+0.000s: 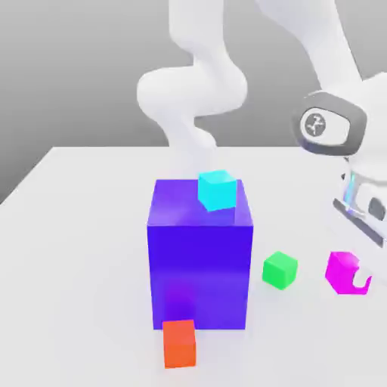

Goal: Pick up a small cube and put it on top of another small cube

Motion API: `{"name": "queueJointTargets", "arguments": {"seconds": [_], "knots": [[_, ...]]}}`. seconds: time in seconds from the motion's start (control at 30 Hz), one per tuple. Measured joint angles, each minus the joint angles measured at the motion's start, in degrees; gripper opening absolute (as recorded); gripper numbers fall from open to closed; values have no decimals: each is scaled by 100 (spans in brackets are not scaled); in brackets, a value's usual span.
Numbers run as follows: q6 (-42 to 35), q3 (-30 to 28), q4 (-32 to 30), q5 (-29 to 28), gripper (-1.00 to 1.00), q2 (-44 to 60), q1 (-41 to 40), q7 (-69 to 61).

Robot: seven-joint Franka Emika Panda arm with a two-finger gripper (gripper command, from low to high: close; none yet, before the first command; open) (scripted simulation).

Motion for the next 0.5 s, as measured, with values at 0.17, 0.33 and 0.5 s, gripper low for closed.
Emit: {"name": "queueJointTargets", "arguments": {"seconds": [0.17, 0.33, 0.5], "knots": [[233, -232, -1096, 683, -100, -915, 324, -1413], [418, -793, -2180, 1621, -100, -1725, 1233, -2923], [1032, -1031, -2361, 2127, -100, -1223, 1690, -3432]]}}
